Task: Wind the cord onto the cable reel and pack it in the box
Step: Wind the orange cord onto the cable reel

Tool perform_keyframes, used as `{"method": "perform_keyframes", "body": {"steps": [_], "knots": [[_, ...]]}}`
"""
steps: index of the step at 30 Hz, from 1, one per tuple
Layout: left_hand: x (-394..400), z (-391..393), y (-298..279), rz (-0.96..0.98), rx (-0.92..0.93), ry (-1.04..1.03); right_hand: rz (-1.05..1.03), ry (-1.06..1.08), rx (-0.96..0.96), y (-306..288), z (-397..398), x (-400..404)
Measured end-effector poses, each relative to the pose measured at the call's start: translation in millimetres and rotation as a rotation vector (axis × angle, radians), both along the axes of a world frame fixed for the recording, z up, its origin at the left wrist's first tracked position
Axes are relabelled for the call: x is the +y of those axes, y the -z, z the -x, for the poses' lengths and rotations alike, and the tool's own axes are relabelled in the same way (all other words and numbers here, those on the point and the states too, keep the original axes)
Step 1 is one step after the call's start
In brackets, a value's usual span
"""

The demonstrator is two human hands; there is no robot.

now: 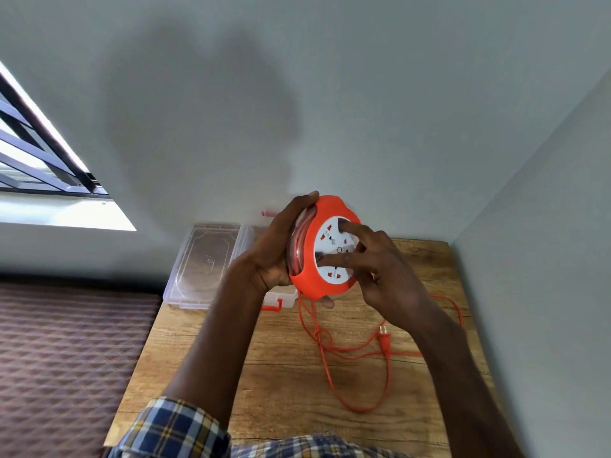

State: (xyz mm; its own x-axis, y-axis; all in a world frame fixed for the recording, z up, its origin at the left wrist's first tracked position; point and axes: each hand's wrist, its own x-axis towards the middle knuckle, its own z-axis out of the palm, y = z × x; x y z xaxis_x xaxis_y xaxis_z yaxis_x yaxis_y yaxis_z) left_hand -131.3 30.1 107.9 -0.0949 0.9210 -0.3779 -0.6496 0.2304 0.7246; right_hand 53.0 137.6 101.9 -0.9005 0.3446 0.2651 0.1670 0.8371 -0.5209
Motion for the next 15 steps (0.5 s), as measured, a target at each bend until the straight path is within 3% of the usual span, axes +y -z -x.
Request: {"method": "perform_keyframes", "body": {"steps": [3, 10, 15], "knots": [[-1, -1, 1, 0.016, -0.010, -0.025, -0.049, 0.018, -0.067, -5, 0, 2], [3, -1, -8, -0.010, -0.008, -0.053, -0.097, 0.189, 0.166, 1, 7, -13], [5, -3, -12, 0.005, 0.022, -0.042, 0.141, 0.378, 0.197, -3, 11, -27]]}}
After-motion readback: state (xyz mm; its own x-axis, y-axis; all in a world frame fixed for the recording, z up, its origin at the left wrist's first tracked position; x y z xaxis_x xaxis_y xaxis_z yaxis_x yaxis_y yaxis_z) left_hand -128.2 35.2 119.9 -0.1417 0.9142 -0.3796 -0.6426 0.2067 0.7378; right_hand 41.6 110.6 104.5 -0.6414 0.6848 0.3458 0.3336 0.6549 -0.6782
